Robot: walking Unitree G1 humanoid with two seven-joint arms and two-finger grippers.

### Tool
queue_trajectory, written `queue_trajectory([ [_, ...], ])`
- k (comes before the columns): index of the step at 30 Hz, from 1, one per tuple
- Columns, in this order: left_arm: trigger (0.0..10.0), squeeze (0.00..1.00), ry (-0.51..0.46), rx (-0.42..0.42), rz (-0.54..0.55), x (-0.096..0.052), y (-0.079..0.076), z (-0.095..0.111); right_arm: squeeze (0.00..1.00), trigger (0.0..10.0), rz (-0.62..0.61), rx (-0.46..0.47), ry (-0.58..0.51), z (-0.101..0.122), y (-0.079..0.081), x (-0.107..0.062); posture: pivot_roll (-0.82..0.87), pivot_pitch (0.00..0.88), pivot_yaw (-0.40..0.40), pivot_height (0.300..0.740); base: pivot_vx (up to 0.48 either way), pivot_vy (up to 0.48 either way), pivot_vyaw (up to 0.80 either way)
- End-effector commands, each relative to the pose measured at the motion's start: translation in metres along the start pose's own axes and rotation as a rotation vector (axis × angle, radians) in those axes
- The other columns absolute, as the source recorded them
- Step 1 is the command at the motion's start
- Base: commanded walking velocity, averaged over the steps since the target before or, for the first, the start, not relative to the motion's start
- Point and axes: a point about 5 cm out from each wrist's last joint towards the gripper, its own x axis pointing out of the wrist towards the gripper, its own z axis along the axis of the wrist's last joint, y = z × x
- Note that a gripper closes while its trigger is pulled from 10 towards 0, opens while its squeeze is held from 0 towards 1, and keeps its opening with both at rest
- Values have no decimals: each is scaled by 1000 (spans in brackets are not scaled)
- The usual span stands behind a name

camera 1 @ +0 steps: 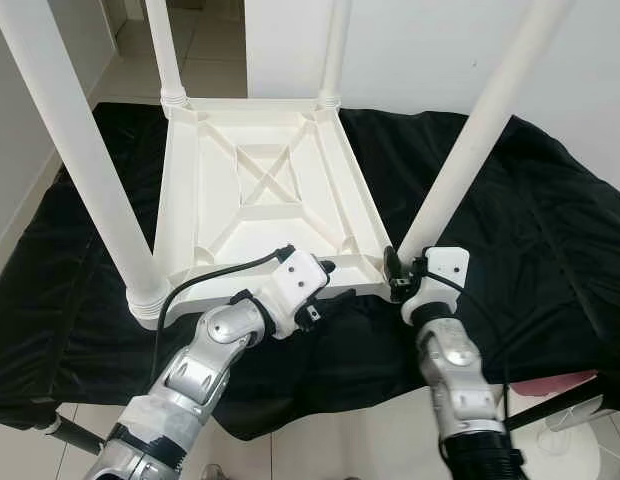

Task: Building children table

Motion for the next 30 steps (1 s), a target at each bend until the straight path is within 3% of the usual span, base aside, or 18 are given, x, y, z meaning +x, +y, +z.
queue_trajectory([
  [1, 10000, 0, 3, 20, -15, 1, 1, 1, 0, 10000, -69, 5, 65, -12, -9, -6, -74, 83, -45, 740, 0, 0, 0],
  [3, 10000, 0, 4, 2, -17, -1, 3, 0, 0, 10000, -9, 46, 36, -6, 6, -7, -89, 89, -20, 740, 0, 0, 0],
  [5, 10000, 0, 5, 0, -17, -1, 3, 0, 0, 10000, 8, 47, 27, -4, 10, -7, -89, 89, -20, 740, 0, 0, 0],
  [12, 10000, 0, -5, 54, -19, 1, 7, 5, 0, 10000, -22, 20, 35, -5, 4, -8, -82, 107, -16, 740, 0, 0, 0],
  [14, 10000, 0, -15, 69, 16, 2, 15, 9, 43, 10000, -8, 18, 23, -2, 1, -10, -91, 112, -20, 740, 0, 0, 0],
  [15, 10000, 0, -17, 69, 31, 3, 17, 9, 282, 10000, 4, 5, 11, -1, 1, -10, -91, 112, -20, 740, 0, 0, 0],
  [16, 10000, 0, -18, 70, 40, 3, 18, 10, 282, 10000, 10, -7, 4, 1, 0, -10, -93, 112, -20, 740, 0, 0, 0],
  [17, 10000, 0, -29, 65, 45, 4, 18, 12, 1000, 10000, 58, -13, -26, 3, 1, -11, -97, 108, -23, 740, 0, 0, 0],
  [22, 10000, 0, -97, 3, 58, 6, 17, 23, 1000, 10000, 124, 3, -62, 6, -4, -13, -95, 97, -30, 740, 0, 0, 0],
  [24, 10000, 0, -143, -30, 58, 9, 14, 31, 1000, 10000, 170, -6, -80, 8, -14, -15, -96, 79, -42, 740, 0, 0, 0],
  [27, 10000, 0, -151, -34, 58, 10, 13, 31, 1000, 10000, 182, -5, -83, 8, -17, -16, -101, 76, -41, 740, 0, 0, 0],
  [30, 10000, 0, -135, 20, 53, 11, 8, 27, 1000, 10000, 251, -26, -87, 12, -32, -16, -90, 74, -42, 740, 0, 0, 0],
])
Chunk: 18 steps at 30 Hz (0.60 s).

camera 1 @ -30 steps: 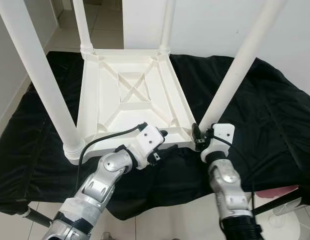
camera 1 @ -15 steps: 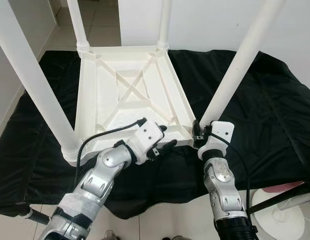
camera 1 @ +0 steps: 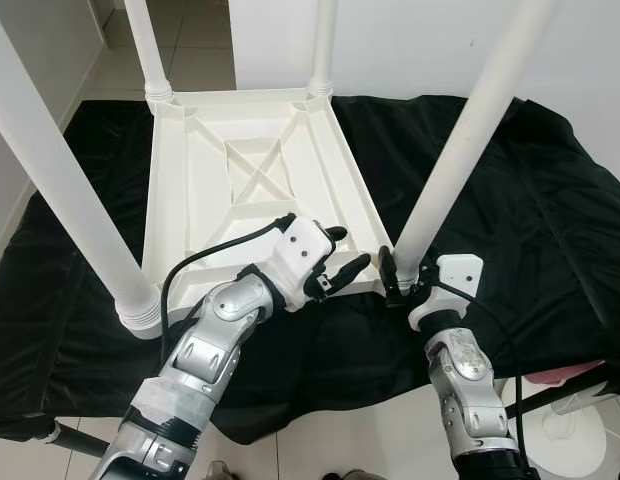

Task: Building children table

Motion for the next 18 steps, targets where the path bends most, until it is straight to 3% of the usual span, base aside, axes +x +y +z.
queue_trajectory([
  [1, 10000, 0, 14, 21, 16, -1, -3, -5, 1000, 10000, 16, 7, -13, 2, -6, -4, -90, 74, -42, 740, 0, 0, 0],
  [3, 10000, 0, 14, 38, 13, -1, -4, -5, 1000, 10000, 34, 6, -14, 3, -9, -4, -85, 71, -46, 740, 0, 0, 0],
  [4, 10000, 0, 18, 38, 10, -4, -5, -7, 0, 10000, 70, 2, -5, 2, -13, -5, -81, 69, -49, 740, 0, 0, 0],
  [10, 10000, 0, 50, -9, -59, -19, -7, -15, 0, 10000, 252, -53, 37, 1, -28, -6, -75, 63, -50, 740, 0, 0, 0],
  [18, 10000, 0, 83, -30, -77, -22, -9, -16, 0, 10000, 333, -71, 58, -2, -35, 11, -56, 43, -47, 740, 0, 0, 0],
])
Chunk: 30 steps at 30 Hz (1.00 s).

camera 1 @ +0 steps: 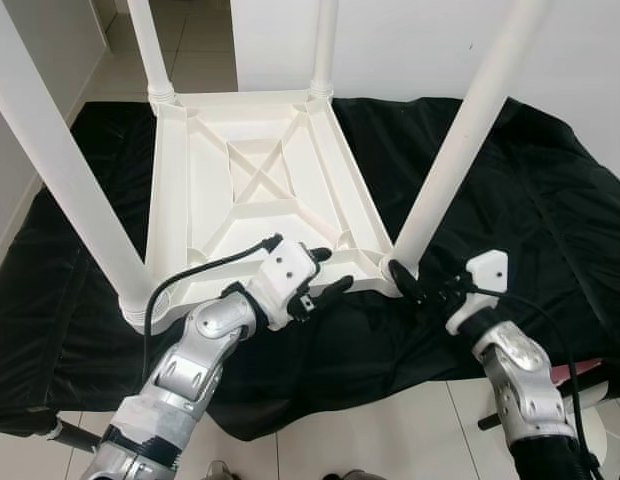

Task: Building children table

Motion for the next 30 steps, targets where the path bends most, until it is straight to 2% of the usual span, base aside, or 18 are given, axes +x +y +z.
queue_trajectory([
  [1, 10000, 0, 15, -14, -69, -1, -7, -1, 0, 10000, 42, -2, 13, -3, -4, 7, -49, 37, -48, 740, 0, 0, 0],
  [3, 10000, 0, 15, -14, -69, -1, -7, -1, 0, 10000, 42, -2, 13, -3, -4, 7, -49, 37, -48, 740, 0, 0, 0],
  [5, 10000, 0, 36, -4, -72, 0, -8, -2, 0, 10000, 95, -3, 24, -5, -1, 19, -36, 28, -50, 740, 0, 0, 0],
  [9, 10000, 0, 44, 19, -73, 2, -9, -1, 0, 10000, 144, -2, 27, -6, 6, 31, -30, 22, -53, 740, 0, 0, 0],
  [10, 10000, 0, 44, 22, -72, 3, -10, -1, 0, 7725, 168, -6, 33, -7, 9, 35, -23, 19, -58, 740, 0, 0, 0],
  [12, 10000, 0, 44, 22, -72, 3, -10, -1, 0, 7725, 168, -6, 33, -7, 9, 35, -23, 19, -58, 740, 0, 0, 0],
  [14, 10000, 0, 36, 15, -68, 3, -11, 0, 0, 1961, 199, -5, 38, -10, 9, 39, -14, 15, -67, 740, 0, 0, 0],
  [15, 10000, 0, 39, 13, -68, 3, -11, 0, 0, 0, 200, -2, 42, -11, 8, 38, -8, 13, -73, 740, 0, 0, 0],
  [23, 10000, 0, 49, -12, -82, 1, -13, -1, 0, 0, 196, -4, 59, -16, 2, 35, -7, 11, -76, 740, 0, 0, 0],
  [24, 10000, 0, 49, -7, -79, 1, -12, -1, 0, 3412, 184, -1, 57, -17, 1, 34, -9, 11, -75, 740, 0, 0, 0],
  [26, 10000, 0, 48, -6, -79, 1, -12, -1, 0, 3412, 173, 0, 55, -17, 1, 33, -11, 10, -74, 740, 0, 0, 0],
  [27, 10000, 0, 48, -6, -81, 1, -12, -1, 0, 10000, 158, 5, 44, -16, 2, 32, -17, 12, -71, 740, 0, 0, 0],
  [30, 10000, 0, 47, -6, -82, 1, -12, -1, 0, 10000, 145, 13, 33, -15, 2, 32, -17, 12, -71, 740, 0, 0, 0],
])
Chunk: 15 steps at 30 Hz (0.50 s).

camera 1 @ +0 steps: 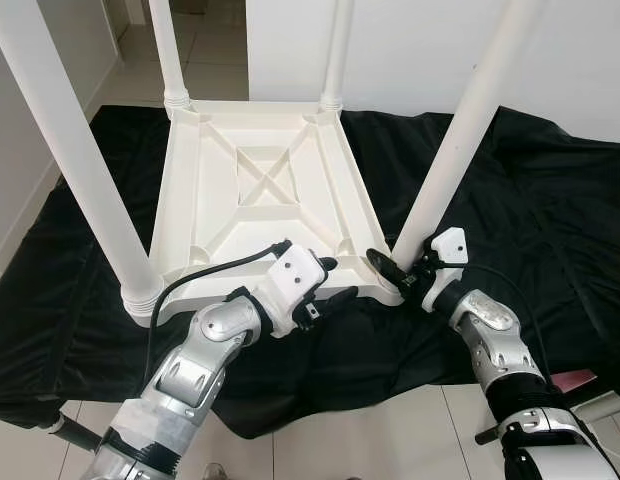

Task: Building children table

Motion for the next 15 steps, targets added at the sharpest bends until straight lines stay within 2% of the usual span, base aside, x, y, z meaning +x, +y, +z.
queue_trajectory([
  [1, 10000, 0, 1, 3, -47, 1, -5, 0, 0, 10000, -18, 4, -7, -1, 0, -4, -17, 12, -71, 740, 0, 0, 0],
  [3, 10000, 0, 1, 1, -54, 2, -5, -1, 0, 10000, -127, -6, -14, 1, -1, -5, -31, 15, -64, 740, 0, 0, 0],
  [5, 10000, 0, 1, 1, -54, 2, -5, -1, 0, 10000, -127, -6, -14, 1, -1, -5, -31, 15, -64, 740, 0, 0, 0],
  [7, 10000, 0, 2, 0, -56, 2, -6, -1, 0, 10000, -169, -17, -9, 1, -2, -5, -31, 15, -64, 740, 0, 0, 0],
  [9, 10000, 0, 2, -2, -58, 2, -5, -1, 0, 10000, -290, -2, -31, 3, 3, -7, -45, 18, -60, 740, 0, 0, 0],
  [11, 10000, 0, 2, -2, -58, 2, -5, -1, 0, 10000, -290, -2, -31, 3, 3, -7, -45, 18, -60, 740, 0, 0, 0],
  [13, 10000, 0, 0, -5, -62, 3, -5, -1, 0, 10000, -452, 6, -31, 5, 8, -14, -52, 18, -57, 740, 0, 0, 0],
  [15, 10000, 0, 0, -5, -62, 3, -5, -1, 0, 10000, -452, 6, -31, 5, 8, -14, -52, 18, -57, 740, 0, 0, 0],
])
